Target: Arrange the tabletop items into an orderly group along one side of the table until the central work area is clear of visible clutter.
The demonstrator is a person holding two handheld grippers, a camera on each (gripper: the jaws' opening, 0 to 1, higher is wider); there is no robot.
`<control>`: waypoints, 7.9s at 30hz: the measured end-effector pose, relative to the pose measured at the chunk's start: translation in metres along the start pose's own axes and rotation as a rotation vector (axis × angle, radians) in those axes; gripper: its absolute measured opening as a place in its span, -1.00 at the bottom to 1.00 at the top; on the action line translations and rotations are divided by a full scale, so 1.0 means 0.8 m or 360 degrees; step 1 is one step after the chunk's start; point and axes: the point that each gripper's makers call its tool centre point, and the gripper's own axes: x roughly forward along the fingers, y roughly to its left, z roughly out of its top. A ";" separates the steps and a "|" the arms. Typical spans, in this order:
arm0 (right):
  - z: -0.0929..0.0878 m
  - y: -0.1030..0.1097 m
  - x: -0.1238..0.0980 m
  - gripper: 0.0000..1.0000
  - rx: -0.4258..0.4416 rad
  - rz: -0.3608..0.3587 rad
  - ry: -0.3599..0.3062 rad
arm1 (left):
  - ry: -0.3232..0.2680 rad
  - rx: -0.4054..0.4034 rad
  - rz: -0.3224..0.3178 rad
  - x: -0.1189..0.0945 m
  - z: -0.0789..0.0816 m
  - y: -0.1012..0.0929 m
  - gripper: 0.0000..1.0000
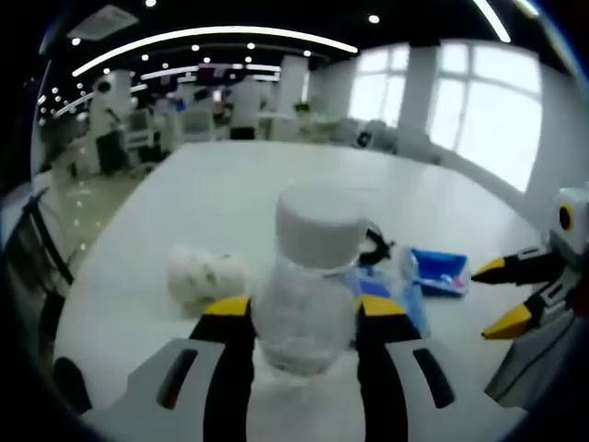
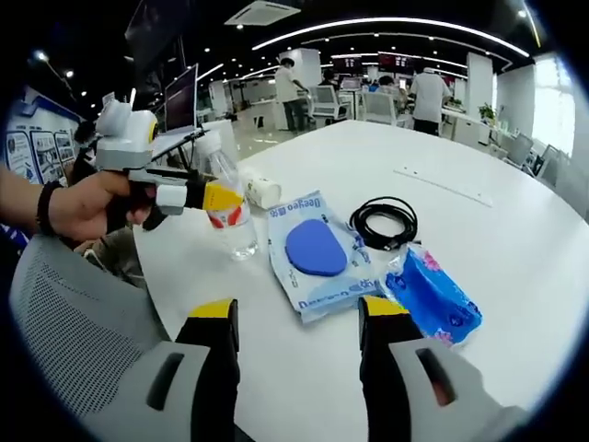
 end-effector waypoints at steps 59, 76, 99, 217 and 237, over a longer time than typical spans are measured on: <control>-0.029 -0.005 -0.017 0.02 0.0123 -0.0073 0.0056 | -0.0222 -0.0149 0.0224 0.096 0.167 0.142 -0.20; -0.029 -0.019 -0.013 -0.02 0.0213 -0.0104 0.0051 | -0.0099 -0.0208 0.0347 0.141 0.112 0.161 -0.20; -0.031 -0.016 -0.007 0.00 0.0234 -0.0099 0.0042 | -0.0122 -0.0093 0.0287 0.127 0.107 0.134 -0.04; -0.039 0.009 -0.002 0.03 0.0124 -0.0024 0.0089 | 0.0118 -0.0304 -0.0334 0.033 0.015 0.047 -1.00; -0.029 0.007 -0.008 0.01 0.0125 -0.0032 0.0044 | 0.0171 -0.0039 -0.0516 0.008 -0.002 -0.044 -1.00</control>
